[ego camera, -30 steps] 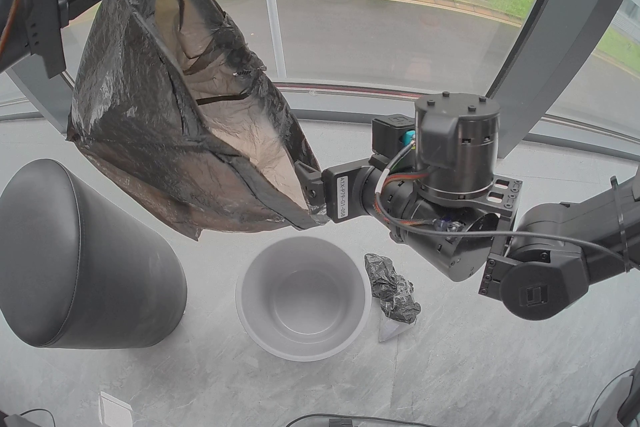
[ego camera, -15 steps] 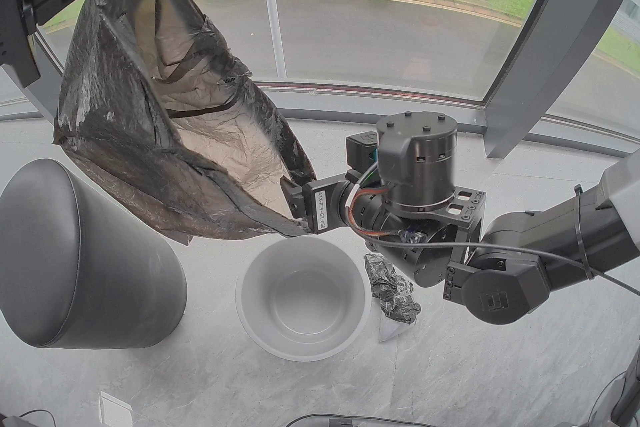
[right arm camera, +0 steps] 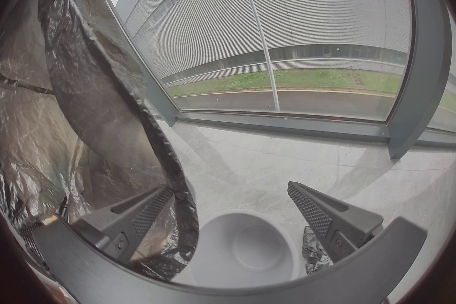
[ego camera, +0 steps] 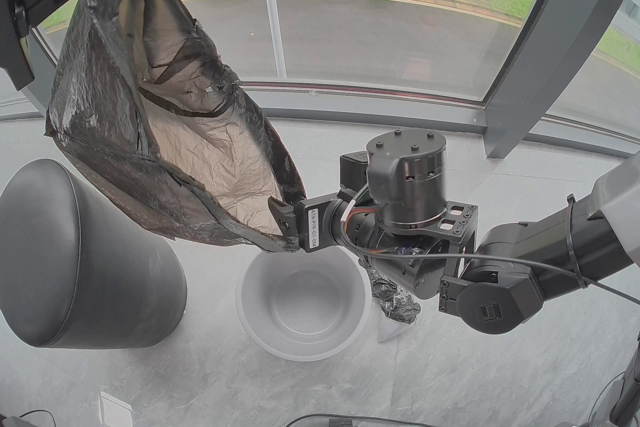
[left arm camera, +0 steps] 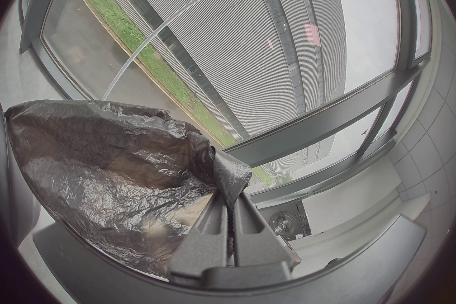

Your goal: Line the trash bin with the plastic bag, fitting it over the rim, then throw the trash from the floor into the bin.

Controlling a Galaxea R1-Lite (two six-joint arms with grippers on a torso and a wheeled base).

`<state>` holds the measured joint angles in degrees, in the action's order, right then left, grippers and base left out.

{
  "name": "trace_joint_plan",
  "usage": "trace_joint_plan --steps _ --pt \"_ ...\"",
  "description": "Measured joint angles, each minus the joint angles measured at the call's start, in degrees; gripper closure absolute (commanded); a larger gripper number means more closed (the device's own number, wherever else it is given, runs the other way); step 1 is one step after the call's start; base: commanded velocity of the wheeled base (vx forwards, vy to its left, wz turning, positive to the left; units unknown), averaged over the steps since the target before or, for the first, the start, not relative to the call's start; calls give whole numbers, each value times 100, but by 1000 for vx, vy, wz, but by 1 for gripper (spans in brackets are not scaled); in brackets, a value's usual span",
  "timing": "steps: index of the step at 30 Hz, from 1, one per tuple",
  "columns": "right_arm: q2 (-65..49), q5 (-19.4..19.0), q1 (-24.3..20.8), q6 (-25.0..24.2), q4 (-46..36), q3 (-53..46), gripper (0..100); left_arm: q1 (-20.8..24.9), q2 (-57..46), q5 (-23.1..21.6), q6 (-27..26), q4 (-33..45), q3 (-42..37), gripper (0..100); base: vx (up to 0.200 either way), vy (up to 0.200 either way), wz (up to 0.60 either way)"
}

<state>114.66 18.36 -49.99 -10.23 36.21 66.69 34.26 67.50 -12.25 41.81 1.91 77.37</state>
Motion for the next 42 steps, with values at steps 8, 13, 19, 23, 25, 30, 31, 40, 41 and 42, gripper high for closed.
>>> trace_joint_plan --steps 8,13,19,23,25,30,31,40,41,42 --pt "-26 -578 -63 -299 -107 0 0 2 -28 -302 94 -15 0 100 0 0 0" --pt "-48 -816 -80 -428 -240 -16 100 2 -24 -318 113 -35 -1 100 0 0 0" --pt "-44 -875 -72 -468 -246 -16 100 2 -16 -318 116 -41 -4 100 0 0 0" --pt "-48 -862 -72 -479 -240 -29 100 0 -16 -316 116 -37 -4 100 0 0 0" --pt "-66 -835 -72 -477 -233 -79 100 0 -22 -316 113 -22 -6 100 0 0 0" --pt "-310 -789 -67 -450 -282 -455 100 -27 -72 -307 116 11 -85 100 0 0 0" --pt "-405 -788 -66 -441 -317 -571 100 -39 -91 -302 116 20 -138 100 0 0 0" --pt "-1453 -961 46 -428 -1453 -1303 100 -330 -356 -334 430 -216 -1348 100 0 0 0" --pt "-1576 -1000 68 -428 -1670 -1358 100 -358 -383 -356 503 -291 -1479 100 0 0 0" --pt "-1657 -1031 85 -428 -1818 -1391 100 -385 -405 -384 564 -366 -1608 100 0 0 0"
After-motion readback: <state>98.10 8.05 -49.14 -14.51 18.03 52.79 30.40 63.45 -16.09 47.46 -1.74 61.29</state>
